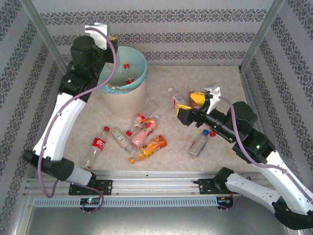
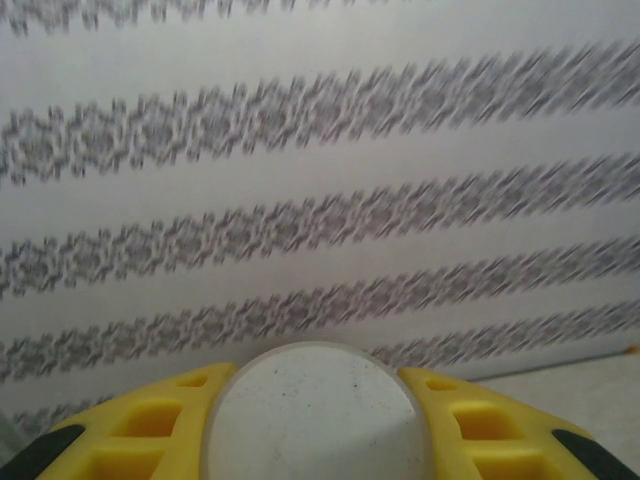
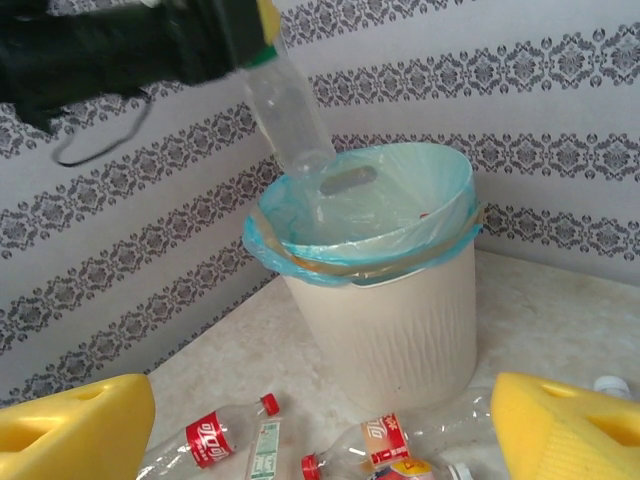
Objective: Put the plastic bottles in the bin
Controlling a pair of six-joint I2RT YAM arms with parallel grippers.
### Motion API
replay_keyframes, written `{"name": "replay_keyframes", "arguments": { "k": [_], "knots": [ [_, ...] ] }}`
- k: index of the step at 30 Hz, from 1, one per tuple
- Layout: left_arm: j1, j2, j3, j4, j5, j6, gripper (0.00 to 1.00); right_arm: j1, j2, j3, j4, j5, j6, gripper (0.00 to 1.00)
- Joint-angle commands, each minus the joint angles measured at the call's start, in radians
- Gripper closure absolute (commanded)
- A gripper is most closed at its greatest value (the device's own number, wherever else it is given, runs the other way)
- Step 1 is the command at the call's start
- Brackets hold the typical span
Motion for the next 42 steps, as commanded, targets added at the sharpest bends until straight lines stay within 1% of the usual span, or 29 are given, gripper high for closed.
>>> {"name": "replay_keyframes", "arguments": {
  "k": [1,3,6,8,12,16,19,20,21,22,23,24,25,30,38,42],
  "knots": [
    [0.052,0.029,-0.04,0.021,0.018,0.012,1.0,0.006,-0.029,-0.022,-0.018,0.032,0.037,0.13],
    [0.071,0.053,-0.086,0.074,0.027,0.032,1.0,0.006,-0.039,-0.03,-0.021,0.041,0.045,0.14],
    [0.105,0.116,-0.076,0.057,0.024,0.022,1.0,0.005,-0.049,-0.041,-0.023,0.051,0.052,0.14],
    [0.123,0.148,-0.074,0.056,0.054,-0.003,1.0,0.005,-0.052,-0.044,-0.026,0.06,0.055,0.14],
    [0.129,0.185,-0.101,0.093,0.105,-0.009,1.0,0.006,-0.047,-0.044,-0.028,0.065,0.056,0.15],
    [0.139,0.226,-0.12,0.112,0.109,-0.015,1.0,0.006,-0.042,-0.043,-0.027,0.069,0.056,0.15],
    [0.149,0.247,-0.138,0.129,0.102,-0.015,0.96,0.006,-0.043,-0.043,-0.028,0.071,0.056,0.15],
    [0.15,0.25,-0.143,0.133,0.102,-0.019,0.87,0.005,-0.043,-0.043,-0.031,0.071,0.058,0.15],
    [0.152,0.251,-0.148,0.134,0.106,-0.021,0.7,0.006,-0.044,-0.044,-0.033,0.072,0.058,0.15],
    [0.154,0.249,-0.153,0.139,0.116,-0.023,0.47,0.006,-0.045,-0.045,-0.033,0.075,0.059,0.15],
    [0.154,0.246,-0.158,0.143,0.124,-0.024,0.29,0.006,-0.047,-0.047,-0.035,0.077,0.06,0.15],
    [0.154,0.244,-0.16,0.146,0.128,-0.028,0.19,0.005,-0.049,-0.049,-0.033,0.08,0.062,0.15],
    [0.153,0.239,-0.162,0.148,0.133,-0.032,0.16,0.005,-0.05,-0.051,-0.032,0.082,0.063,0.16],
    [0.153,0.223,-0.16,0.15,0.14,-0.041,0.13,0.006,-0.045,-0.053,-0.027,0.078,0.066,0.16],
    [0.155,0.208,-0.16,0.145,0.174,-0.056,0.15,0.005,-0.047,-0.057,-0.027,0.076,0.072,0.16],
    [0.155,0.192,-0.156,0.133,0.185,-0.078,0.15,0.006,-0.045,-0.053,-0.047,0.1,0.085,0.16]
  ]
}}
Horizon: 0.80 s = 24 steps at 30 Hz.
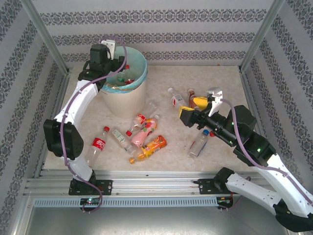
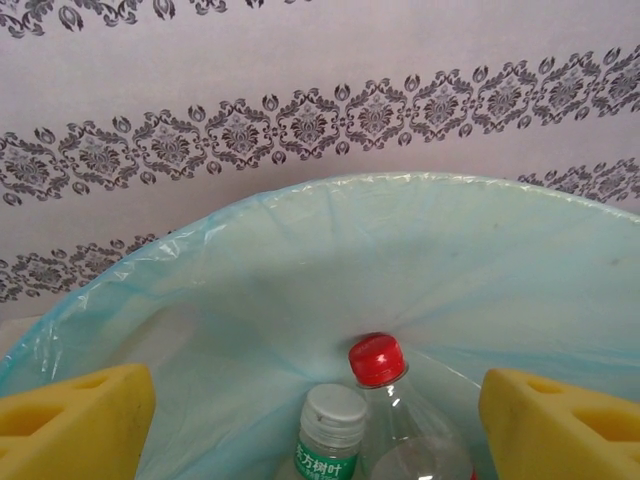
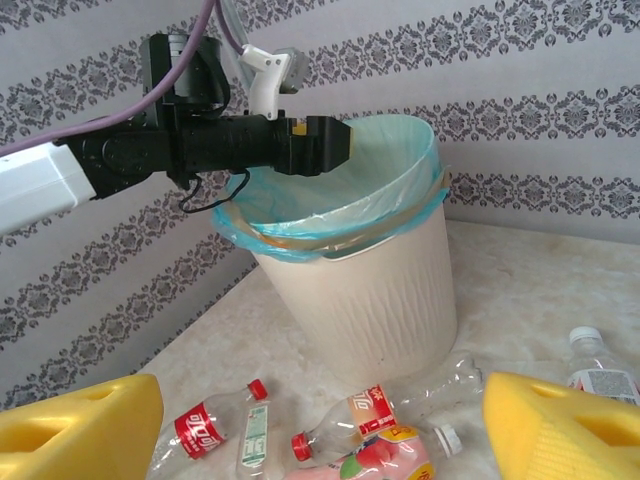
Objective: Put the plastic bottles in the bin
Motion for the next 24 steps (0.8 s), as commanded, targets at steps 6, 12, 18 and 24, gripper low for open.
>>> {"name": "replay_keyframes", "arguments": {
  "k": [6,12,18,24],
  "knots": [
    [0.012,-0.116,0.004,0.005,0.057,-0.054,0.16,0.006,0.064,0.06,-0.145,0.146,0.054,0.19],
    [0.012,-0.203,0.023,-0.035,0.1,-0.053,0.18,0.003,0.169,0.136,-0.286,0.235,0.086,0.2],
    [0.011,-0.295,0.047,-0.097,0.172,-0.058,0.2,-0.049,0.254,0.215,-0.418,0.25,0.098,0.24],
    [-0.005,-0.372,0.049,-0.177,0.255,-0.059,0.22,-0.213,0.301,0.222,-0.472,0.12,0.106,0.26]
  ]
}}
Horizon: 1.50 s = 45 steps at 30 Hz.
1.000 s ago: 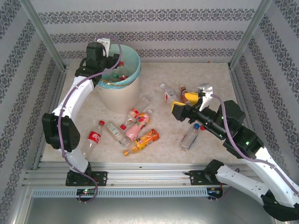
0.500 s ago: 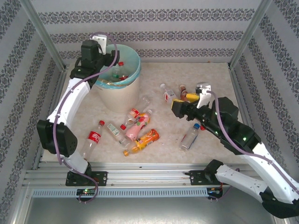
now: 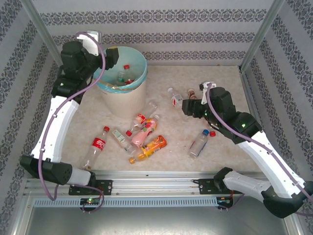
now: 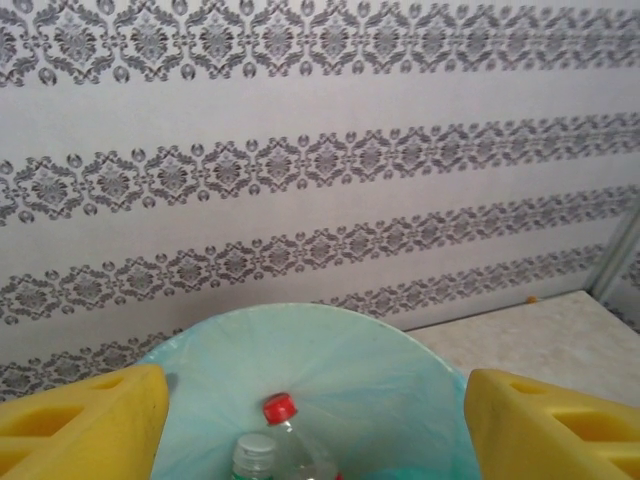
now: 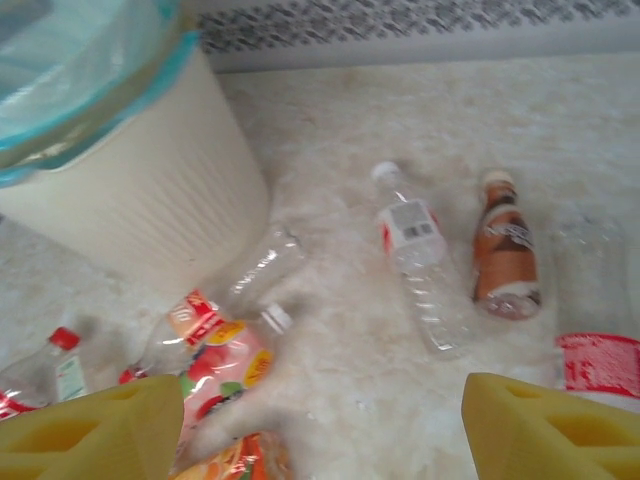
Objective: Put the plastic bottles in the bin
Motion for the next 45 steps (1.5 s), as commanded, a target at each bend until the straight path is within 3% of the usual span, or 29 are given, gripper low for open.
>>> {"name": "replay_keyframes", "arguments": {
  "k": [1,6,11,18,21,27,36,45],
  "knots": [
    [-0.013,-0.04,0.036,-0.086,0.071,-0.007,0.22,-0.091,0.017,0.019,-0.074,-0.074,0.011,0.26],
    [-0.11,-0.053,0.08,-0.18,0.062,0.036,0.23,-0.267,0.056,0.012,-0.117,-0.149,-0.032,0.24],
    [-0.288,-0.043,0.127,-0.241,-0.002,0.086,0.22,-0.414,0.1,-0.012,-0.132,-0.224,-0.075,0.24],
    [-0.468,0.032,0.142,-0.268,0.035,0.035,0.23,-0.456,0.248,-0.005,-0.051,-0.285,-0.143,0.46],
    [-0.52,0.081,0.136,-0.246,0.063,0.0,0.23,-0.462,0.359,0.041,-0.037,-0.281,-0.156,0.44],
    [-0.552,0.177,0.1,-0.156,0.127,-0.106,0.23,-0.534,0.513,0.054,-0.002,-0.24,-0.157,0.35],
    [-0.56,0.278,0.092,-0.1,0.169,-0.139,0.23,-0.597,0.703,0.083,0.021,-0.201,-0.205,0.26],
    [-0.56,0.304,0.09,-0.1,0.158,-0.119,0.22,-0.599,0.821,0.086,0.02,-0.192,-0.23,0.27]
  ]
}}
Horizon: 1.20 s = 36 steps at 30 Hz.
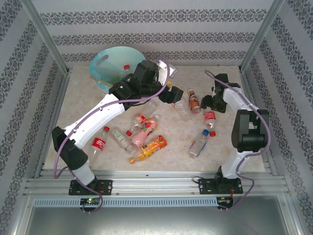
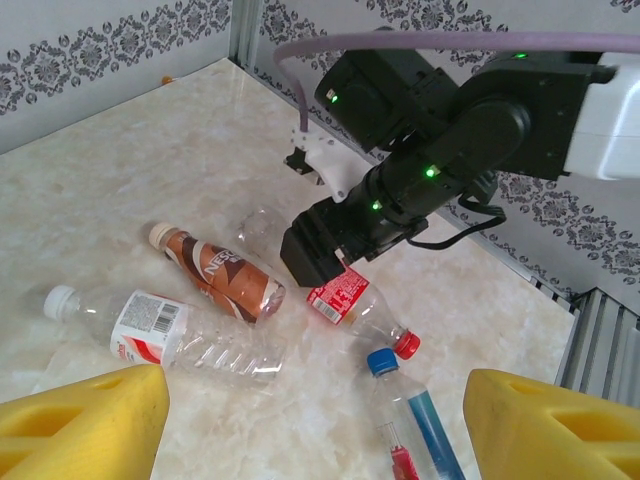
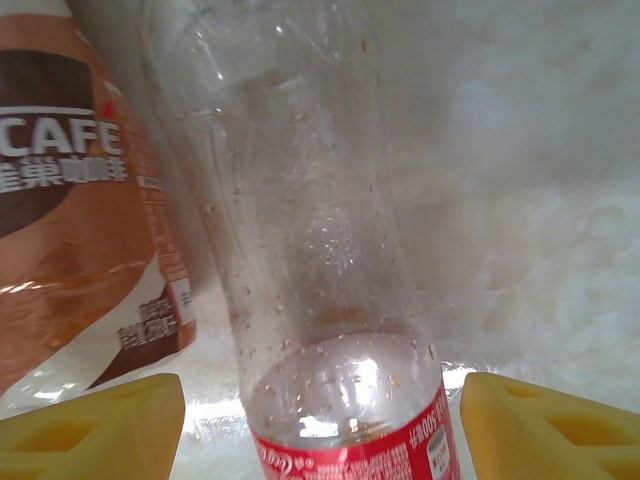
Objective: Put the plastic bottles in the bin
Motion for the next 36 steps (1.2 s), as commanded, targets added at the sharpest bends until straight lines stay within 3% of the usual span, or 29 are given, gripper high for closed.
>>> {"name": "replay_keyframes", "arguments": {
  "k": [1,7,28,36],
  "knots": [
    [-0.009,0.007,-0.004,0.044,0.006,-0.001,0.22,-0.004,0.029,0.019,-0.006,0.026,-0.027,0.28],
    [-0.009,0.01,-0.018,0.048,0.004,-0.001,0.21,-0.004,0.057,0.009,-0.018,0.031,-0.048,0.33],
    [-0.009,0.001,-0.036,0.049,-0.004,0.006,0.2,-0.004,0.134,0.032,-0.051,0.079,-0.084,0.31],
    [-0.009,-0.003,-0.033,0.044,-0.003,0.005,0.2,-0.008,0.084,0.017,-0.047,0.122,-0.09,0.41]
  ]
}}
